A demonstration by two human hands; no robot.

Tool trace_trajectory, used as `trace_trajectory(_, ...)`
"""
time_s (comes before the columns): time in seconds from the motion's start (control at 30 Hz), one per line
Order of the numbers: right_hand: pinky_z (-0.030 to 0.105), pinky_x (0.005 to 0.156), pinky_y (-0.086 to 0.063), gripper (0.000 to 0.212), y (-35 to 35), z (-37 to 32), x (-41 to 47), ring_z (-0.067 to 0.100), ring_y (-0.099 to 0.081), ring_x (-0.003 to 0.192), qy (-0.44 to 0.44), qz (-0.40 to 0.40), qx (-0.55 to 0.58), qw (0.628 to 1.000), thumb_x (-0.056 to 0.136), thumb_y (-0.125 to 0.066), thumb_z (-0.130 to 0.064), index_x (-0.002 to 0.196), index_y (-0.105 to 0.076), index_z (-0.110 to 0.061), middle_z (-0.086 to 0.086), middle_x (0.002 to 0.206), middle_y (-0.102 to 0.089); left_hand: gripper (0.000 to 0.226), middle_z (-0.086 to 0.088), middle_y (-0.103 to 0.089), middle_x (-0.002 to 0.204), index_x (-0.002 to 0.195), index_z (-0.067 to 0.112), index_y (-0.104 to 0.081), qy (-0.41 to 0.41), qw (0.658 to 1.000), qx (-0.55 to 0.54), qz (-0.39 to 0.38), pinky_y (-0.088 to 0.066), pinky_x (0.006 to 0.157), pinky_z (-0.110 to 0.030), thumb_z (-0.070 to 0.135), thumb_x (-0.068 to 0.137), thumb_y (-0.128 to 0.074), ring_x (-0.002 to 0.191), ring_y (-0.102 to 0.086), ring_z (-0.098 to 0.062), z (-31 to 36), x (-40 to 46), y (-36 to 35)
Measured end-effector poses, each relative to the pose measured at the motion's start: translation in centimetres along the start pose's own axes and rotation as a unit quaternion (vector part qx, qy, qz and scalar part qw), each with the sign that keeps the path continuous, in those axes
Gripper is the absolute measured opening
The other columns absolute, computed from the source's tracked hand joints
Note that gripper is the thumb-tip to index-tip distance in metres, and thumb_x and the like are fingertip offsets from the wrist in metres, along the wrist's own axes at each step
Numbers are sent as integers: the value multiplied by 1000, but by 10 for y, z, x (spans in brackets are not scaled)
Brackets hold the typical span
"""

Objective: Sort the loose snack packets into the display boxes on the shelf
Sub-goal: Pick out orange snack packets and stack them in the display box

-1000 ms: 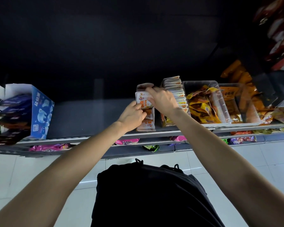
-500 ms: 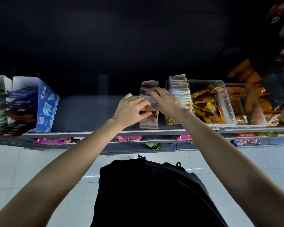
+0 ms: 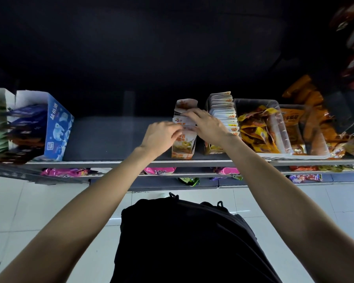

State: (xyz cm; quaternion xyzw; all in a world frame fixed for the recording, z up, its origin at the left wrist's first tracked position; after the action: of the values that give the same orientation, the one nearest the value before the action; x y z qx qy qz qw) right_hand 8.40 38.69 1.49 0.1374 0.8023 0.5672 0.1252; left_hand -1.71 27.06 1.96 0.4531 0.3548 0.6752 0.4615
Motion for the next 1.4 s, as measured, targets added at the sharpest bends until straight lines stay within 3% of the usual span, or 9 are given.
trace_trajectory(0.13, 34, 104, -38, 38, 12, 1, -8, 21, -43, 128, -22, 11, 106, 994, 102, -37, -24, 138, -44, -19, 7, 140, -45, 16, -1, -68, 93, 97, 15, -66, 36, 999, -23, 22, -53, 64, -34, 15, 81, -70, 87, -62, -19, -2, 9, 9)
trace_trajectory(0.3, 1, 84, -35, 43, 18, -13, -36, 12, -50, 112, -161, 154, 254, 941, 98, -39, -7, 141, -37, -10, 6, 129, -50, 61, -1, -43, 130, 130, 20, -45, 179, 974, -136, 7, -43, 94, -30, 24, 77, -74, 121, -43, -14, -4, -12, -12)
trace_trajectory(0.43, 26, 103, -33, 71, -20, -34, -54, 20, -34, 134, -244, 114, 317, 909, 90, -50, -4, 149, -12, -9, 10, 147, -33, 76, -5, -33, 149, 146, 16, -27, 326, 886, -329, -24, -32, 112, -40, 28, 83, -69, 135, -34, -18, -6, -34, -44)
trace_trajectory(0.73, 27, 102, -32, 65, -37, -27, -38, 28, -42, 129, -292, 65, 243, 923, 95, -52, -14, 149, -16, -4, 15, 142, -43, 54, -2, -44, 144, 147, 18, -27, 296, 901, -315, -24, -37, 108, -40, 20, 97, -48, 130, -43, -20, 6, -40, -56)
trace_trajectory(0.83, 29, 105, -33, 53, -31, -26, -33, 29, -42, 130, -270, 84, 204, 937, 94, -52, -8, 144, -33, -6, 14, 142, -44, 44, -6, -68, 108, 141, 15, -40, 306, 916, -257, 43, -54, 82, -31, 17, 98, -47, 82, -65, -14, 7, -36, -48)
trace_trajectory(0.9, 32, 101, -39, 46, -27, -23, -33, 32, -52, 117, -269, 120, 196, 935, 90, -55, -3, 135, -48, -6, 16, 132, -52, 35, -5, -72, 91, 131, 12, -54, 311, 914, -236, 112, -54, 66, -24, 11, 96, -51, 59, -59, -7, 8, -31, -36)
trace_trajectory(1.07, 32, 91, -50, 40, -23, -22, -37, 28, -62, 100, -265, 181, 228, 919, 86, -58, 1, 126, -58, -5, 17, 118, -59, 32, -5, -70, 109, 121, 12, -64, 321, 892, -278, 153, -51, 88, -23, 4, 91, -56, 93, -65, -9, -5, -20, -20)
trace_trajectory(1.27, 25, 106, -30, 65, -19, -29, -26, 25, -34, 136, -287, 129, 250, 916, 91, -53, -1, 148, -21, -5, 12, 150, -31, 61, -3, -33, 151, 147, 16, -27, 394, 809, -435, 29, -30, 109, -27, 3, 92, -50, 137, -34, -17, -7, -16, -31)
trace_trajectory(1.4, 28, 104, -32, 73, -19, -29, -21, 26, -33, 135, -292, 94, 257, 916, 92, -53, -6, 150, -8, -7, 12, 152, -27, 69, 1, -25, 154, 149, 21, -19, 366, 814, -449, -41, -26, 115, -40, 10, 91, -54, 141, -26, -16, -7, -13, -38)
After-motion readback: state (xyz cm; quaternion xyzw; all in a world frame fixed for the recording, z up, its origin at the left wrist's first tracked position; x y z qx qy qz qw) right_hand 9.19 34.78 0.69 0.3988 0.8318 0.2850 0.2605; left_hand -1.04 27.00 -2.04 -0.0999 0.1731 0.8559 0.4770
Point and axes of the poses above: each hand's wrist, its own x-axis towards the middle knuckle, its own y-axis out of the back of the hand, z = x × y, the point moved 4 cm from there along x, towards the middle knuckle
